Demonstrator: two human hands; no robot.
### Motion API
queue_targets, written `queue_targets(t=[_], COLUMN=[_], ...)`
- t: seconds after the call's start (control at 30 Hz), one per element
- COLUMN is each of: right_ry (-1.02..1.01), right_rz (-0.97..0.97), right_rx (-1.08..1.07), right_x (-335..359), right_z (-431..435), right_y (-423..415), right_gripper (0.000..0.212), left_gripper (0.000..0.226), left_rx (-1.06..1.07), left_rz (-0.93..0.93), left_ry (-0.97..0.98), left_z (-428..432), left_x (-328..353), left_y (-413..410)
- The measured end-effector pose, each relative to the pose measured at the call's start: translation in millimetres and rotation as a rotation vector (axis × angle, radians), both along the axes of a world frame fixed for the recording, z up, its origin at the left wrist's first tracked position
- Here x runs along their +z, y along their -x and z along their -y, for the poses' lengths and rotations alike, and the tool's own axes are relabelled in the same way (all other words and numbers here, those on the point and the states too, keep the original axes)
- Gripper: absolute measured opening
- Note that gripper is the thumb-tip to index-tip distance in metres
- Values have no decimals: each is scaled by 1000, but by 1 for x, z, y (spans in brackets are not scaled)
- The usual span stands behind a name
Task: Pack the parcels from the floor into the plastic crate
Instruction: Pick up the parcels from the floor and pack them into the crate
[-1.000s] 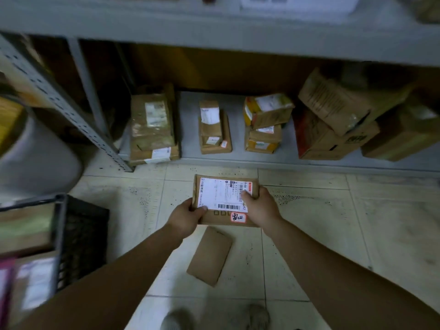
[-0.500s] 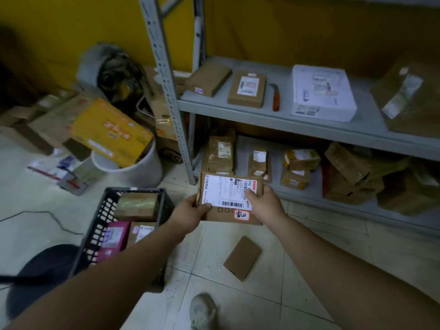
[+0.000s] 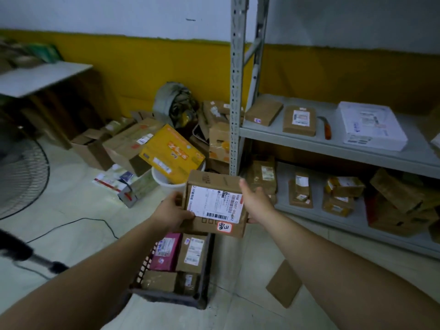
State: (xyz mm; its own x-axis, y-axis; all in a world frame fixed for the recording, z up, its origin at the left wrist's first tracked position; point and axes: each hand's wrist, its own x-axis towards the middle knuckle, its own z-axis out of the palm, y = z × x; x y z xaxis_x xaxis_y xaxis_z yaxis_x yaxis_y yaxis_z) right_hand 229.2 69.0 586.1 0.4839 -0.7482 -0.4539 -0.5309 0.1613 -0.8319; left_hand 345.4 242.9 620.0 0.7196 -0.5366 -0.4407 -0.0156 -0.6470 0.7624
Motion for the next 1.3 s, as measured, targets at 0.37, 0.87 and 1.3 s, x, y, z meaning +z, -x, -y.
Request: queue_targets(t=[0.37, 0.87, 1.3], right_ry=[-196, -49, 178], right_rz=[-86, -93, -120], right_rx=[29, 82, 170], right_x=[-67, -311, -507], right_z=[-137, -160, -170], right_y=[-105, -188, -280], right_gripper=[36, 60, 62], left_gripper=[36, 37, 35], left_rx=[130, -48, -104], left_rz=[-282, -103, 396], left_ry=[64, -80, -213], left_z=[-113, -153, -171], left_x=[-73, -345, -554], left_y=[-127, -188, -247])
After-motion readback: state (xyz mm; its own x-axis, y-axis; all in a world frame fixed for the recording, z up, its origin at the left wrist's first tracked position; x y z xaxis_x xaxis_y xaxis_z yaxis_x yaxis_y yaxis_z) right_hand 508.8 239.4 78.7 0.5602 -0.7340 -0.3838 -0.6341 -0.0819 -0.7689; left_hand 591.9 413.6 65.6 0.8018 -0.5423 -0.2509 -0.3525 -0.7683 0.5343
